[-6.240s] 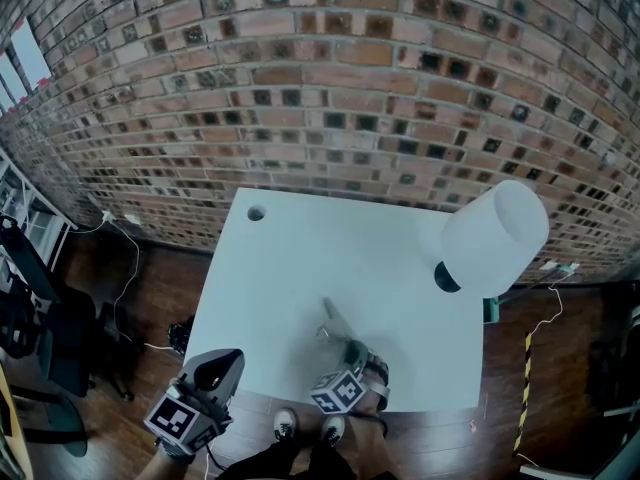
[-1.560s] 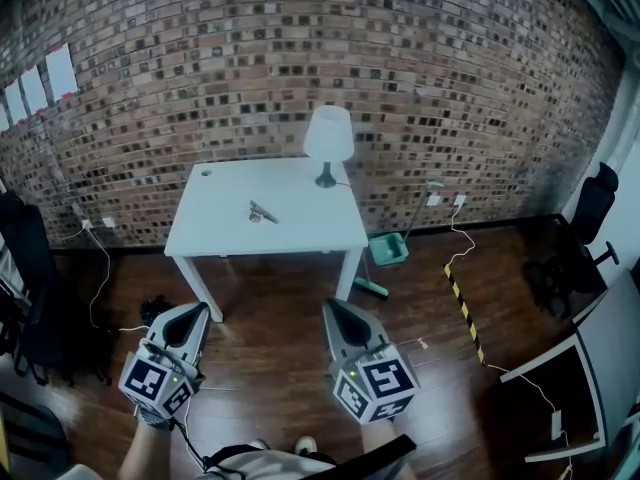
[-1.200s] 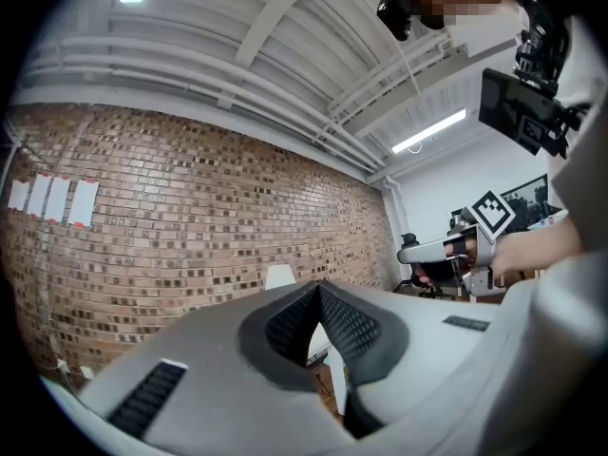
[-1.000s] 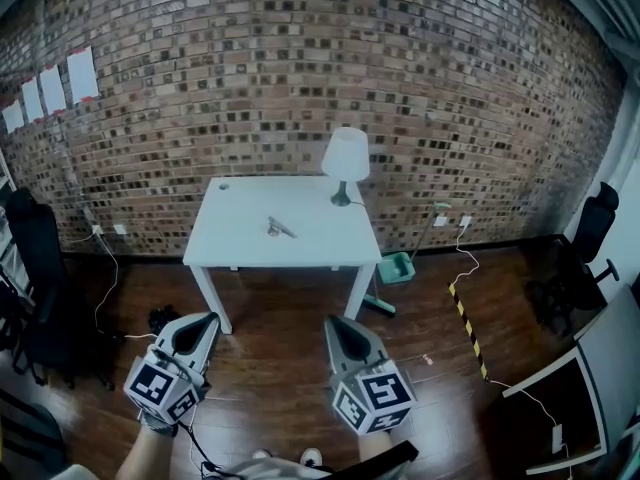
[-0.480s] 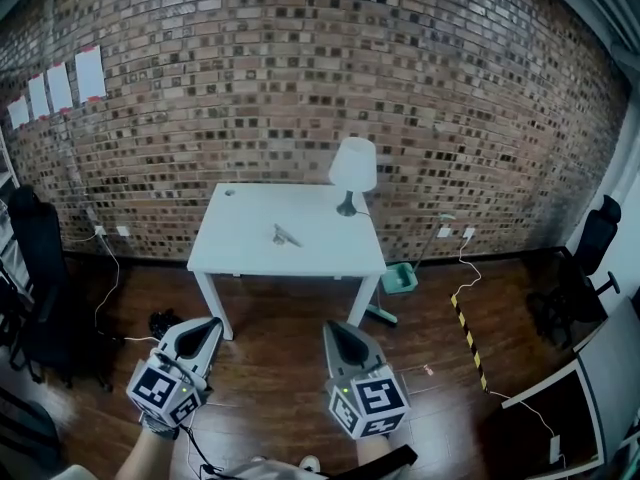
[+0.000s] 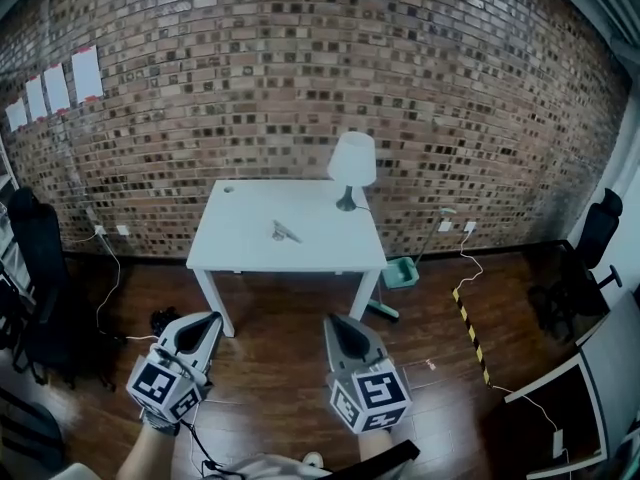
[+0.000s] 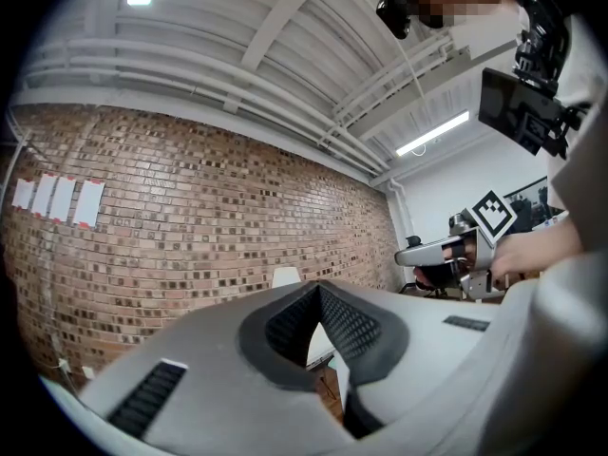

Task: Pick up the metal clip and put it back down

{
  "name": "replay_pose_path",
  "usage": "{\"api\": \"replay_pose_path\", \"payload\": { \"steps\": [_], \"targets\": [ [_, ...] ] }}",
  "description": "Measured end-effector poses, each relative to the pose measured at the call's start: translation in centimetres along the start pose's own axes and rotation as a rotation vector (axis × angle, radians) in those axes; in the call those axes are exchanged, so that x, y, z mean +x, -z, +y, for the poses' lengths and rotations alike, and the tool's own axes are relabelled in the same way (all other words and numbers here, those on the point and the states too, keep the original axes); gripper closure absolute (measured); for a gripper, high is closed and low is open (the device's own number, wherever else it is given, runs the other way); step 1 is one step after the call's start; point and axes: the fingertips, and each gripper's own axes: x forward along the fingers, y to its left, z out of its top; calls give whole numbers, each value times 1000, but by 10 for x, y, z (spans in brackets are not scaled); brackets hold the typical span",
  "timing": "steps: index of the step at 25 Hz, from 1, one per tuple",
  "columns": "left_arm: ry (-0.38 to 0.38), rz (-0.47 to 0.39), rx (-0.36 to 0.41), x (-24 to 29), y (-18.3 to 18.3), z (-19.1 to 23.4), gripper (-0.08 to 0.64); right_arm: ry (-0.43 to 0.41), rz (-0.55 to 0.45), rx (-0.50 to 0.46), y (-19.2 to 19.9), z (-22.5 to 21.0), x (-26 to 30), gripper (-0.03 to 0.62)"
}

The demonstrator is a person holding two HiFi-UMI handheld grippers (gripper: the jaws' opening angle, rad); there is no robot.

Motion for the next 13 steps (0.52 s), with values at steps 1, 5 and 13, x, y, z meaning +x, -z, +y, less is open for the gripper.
{"api": "replay_pose_path", "payload": {
  "steps": [1,5,13],
  "targets": [
    [2,-1,1,1,0,-1,569,1,-1,1,1,-1,0,612],
    [7,2,4,2,4,-3,569,-2,-3,6,4,-2,0,612],
    [4,1,6,-1,0,0,568,-2,-3,8,2,2,-1,611]
  ]
}}
